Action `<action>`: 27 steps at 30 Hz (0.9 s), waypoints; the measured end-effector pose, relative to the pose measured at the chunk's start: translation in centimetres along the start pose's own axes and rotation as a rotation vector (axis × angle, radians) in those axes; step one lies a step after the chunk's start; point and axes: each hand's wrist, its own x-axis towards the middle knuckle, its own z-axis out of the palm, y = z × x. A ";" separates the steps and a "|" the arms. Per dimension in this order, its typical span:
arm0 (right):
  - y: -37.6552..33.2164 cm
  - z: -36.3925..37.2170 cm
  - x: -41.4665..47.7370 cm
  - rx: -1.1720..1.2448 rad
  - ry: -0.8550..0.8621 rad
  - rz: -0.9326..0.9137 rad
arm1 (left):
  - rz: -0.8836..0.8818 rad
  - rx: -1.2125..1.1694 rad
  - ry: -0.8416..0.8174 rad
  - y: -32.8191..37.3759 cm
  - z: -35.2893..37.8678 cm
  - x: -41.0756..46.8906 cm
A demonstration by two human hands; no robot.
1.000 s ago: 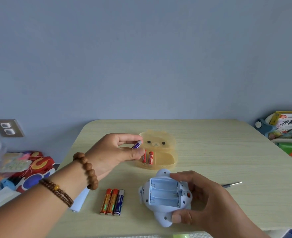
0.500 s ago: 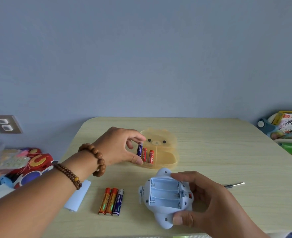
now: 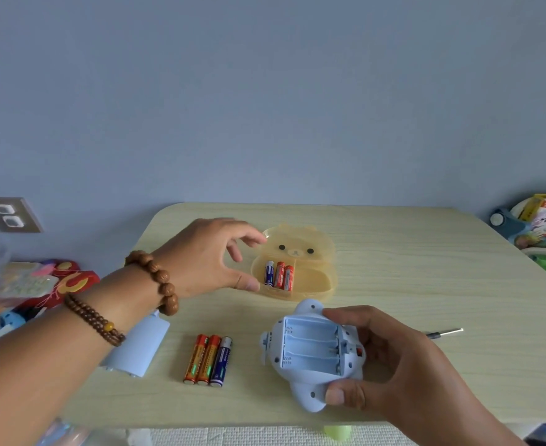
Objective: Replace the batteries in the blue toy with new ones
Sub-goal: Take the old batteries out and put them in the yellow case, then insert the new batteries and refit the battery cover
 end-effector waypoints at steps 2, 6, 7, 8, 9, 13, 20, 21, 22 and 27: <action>-0.1 0.0 0.0 0.014 -0.006 0.004 | 0.001 0.016 -0.053 -0.6 -1.2 -1.2; -0.2 0.0 0.0 -0.012 -0.007 0.013 | -0.034 0.117 -0.329 -0.5 -2.4 -4.9; -0.1 0.0 0.0 -0.028 -0.006 0.013 | -0.036 0.150 -0.381 -0.3 -2.3 -5.7; -0.2 0.0 -0.1 -0.042 -0.006 0.012 | -0.032 0.192 -0.422 -0.1 -2.1 -6.3; -0.2 0.0 -0.1 -0.051 -0.006 0.008 | -0.025 0.234 -0.451 0.1 -1.9 -6.8; -0.4 0.0 -0.3 -0.036 0.003 0.003 | -0.027 0.319 -0.466 0.6 -1.0 -7.8; -0.4 0.1 -0.3 -0.029 0.012 0.007 | -0.108 0.198 -0.385 0.5 -2.3 -8.1; -0.4 0.1 -0.3 -0.028 0.011 0.008 | -0.118 0.153 -0.349 0.4 -2.6 -7.9; -0.4 0.1 -0.3 -0.028 0.012 0.009 | -0.119 0.075 -0.291 0.4 -2.8 -7.8; -0.4 0.2 -0.3 -0.029 0.016 0.012 | -0.044 -0.418 -0.107 2.0 -2.3 -7.0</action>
